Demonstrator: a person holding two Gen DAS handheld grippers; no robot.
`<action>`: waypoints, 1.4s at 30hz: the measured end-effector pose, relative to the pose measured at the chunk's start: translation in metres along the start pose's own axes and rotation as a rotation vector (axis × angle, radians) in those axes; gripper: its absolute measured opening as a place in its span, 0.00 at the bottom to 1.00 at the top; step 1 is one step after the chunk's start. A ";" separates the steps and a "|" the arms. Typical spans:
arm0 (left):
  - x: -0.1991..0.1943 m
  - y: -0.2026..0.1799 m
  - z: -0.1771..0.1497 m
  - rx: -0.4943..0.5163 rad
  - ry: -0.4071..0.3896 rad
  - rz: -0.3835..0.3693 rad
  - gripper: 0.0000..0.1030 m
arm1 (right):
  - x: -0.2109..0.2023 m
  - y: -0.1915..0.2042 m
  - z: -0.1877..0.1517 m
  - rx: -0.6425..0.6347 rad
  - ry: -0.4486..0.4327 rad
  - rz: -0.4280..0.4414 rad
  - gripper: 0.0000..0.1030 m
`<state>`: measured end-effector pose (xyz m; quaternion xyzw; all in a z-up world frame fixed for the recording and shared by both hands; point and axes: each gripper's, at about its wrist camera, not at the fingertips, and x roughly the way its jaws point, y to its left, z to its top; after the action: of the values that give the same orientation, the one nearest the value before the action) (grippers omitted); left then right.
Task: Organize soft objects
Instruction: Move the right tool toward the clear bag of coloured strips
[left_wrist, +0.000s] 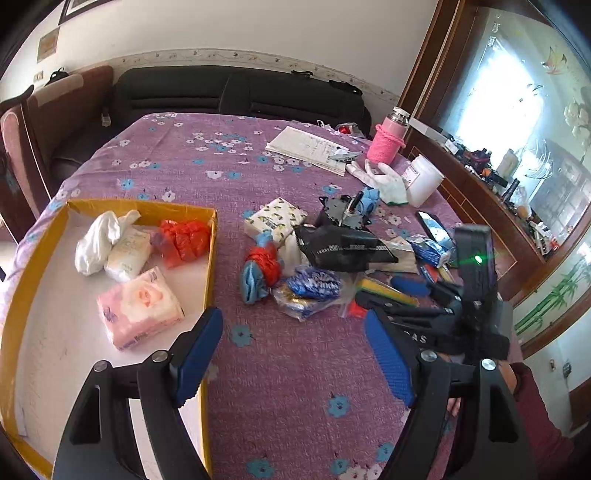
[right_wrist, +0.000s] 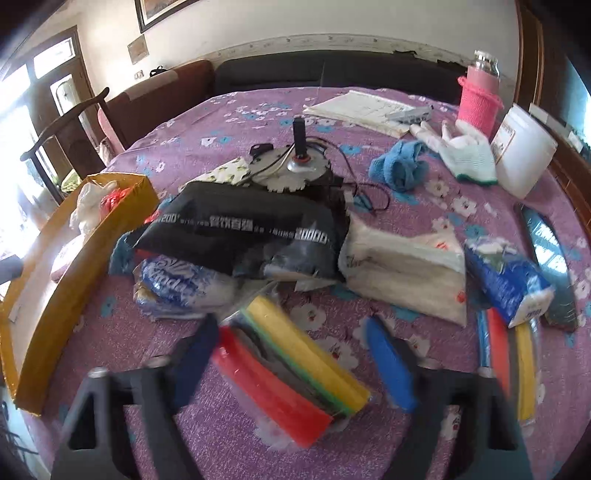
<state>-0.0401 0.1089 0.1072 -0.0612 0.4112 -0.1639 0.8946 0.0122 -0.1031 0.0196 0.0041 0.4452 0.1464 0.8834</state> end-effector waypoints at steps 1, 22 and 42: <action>0.004 -0.002 0.006 0.013 0.002 0.010 0.76 | -0.002 -0.005 -0.003 0.025 0.004 0.044 0.49; 0.142 -0.093 0.037 0.553 0.169 0.143 0.26 | -0.015 -0.058 -0.015 0.219 -0.006 0.064 0.30; 0.117 -0.117 0.026 0.662 0.039 0.175 0.63 | -0.016 -0.061 -0.018 0.216 -0.004 0.095 0.44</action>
<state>0.0220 -0.0419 0.0688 0.2711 0.3565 -0.2121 0.8686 0.0051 -0.1678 0.0129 0.1204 0.4558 0.1392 0.8709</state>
